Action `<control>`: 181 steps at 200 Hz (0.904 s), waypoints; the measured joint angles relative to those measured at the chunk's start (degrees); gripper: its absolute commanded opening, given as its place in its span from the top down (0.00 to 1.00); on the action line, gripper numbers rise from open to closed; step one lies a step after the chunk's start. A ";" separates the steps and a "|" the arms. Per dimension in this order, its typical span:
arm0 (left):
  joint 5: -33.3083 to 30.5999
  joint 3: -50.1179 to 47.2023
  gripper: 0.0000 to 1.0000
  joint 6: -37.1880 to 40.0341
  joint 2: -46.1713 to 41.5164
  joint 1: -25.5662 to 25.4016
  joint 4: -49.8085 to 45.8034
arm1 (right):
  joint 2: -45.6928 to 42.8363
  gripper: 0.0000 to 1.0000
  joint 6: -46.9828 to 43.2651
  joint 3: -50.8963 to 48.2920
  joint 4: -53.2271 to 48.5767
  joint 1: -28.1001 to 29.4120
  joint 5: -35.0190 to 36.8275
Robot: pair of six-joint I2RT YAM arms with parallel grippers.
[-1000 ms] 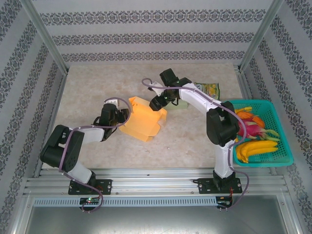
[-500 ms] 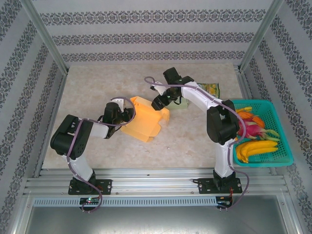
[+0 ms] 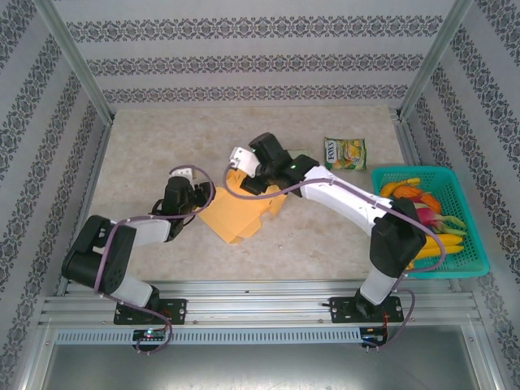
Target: Fold the paper box
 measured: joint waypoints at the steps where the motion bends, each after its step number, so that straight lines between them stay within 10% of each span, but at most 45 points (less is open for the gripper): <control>1: -0.04 -0.04 0.45 -0.07 -0.15 0.00 -0.09 | 0.09 0.38 -0.09 0.07 -0.02 0.11 0.24; 63: -3.26 -3.26 0.44 -1.36 -8.00 0.00 -5.86 | 9.38 0.38 0.11 8.85 -9.42 0.55 10.62; 181: -3.76 -3.78 0.44 -1.57 -8.39 0.00 -6.51 | 19.96 0.38 9.92 23.98 -29.86 -7.91 7.52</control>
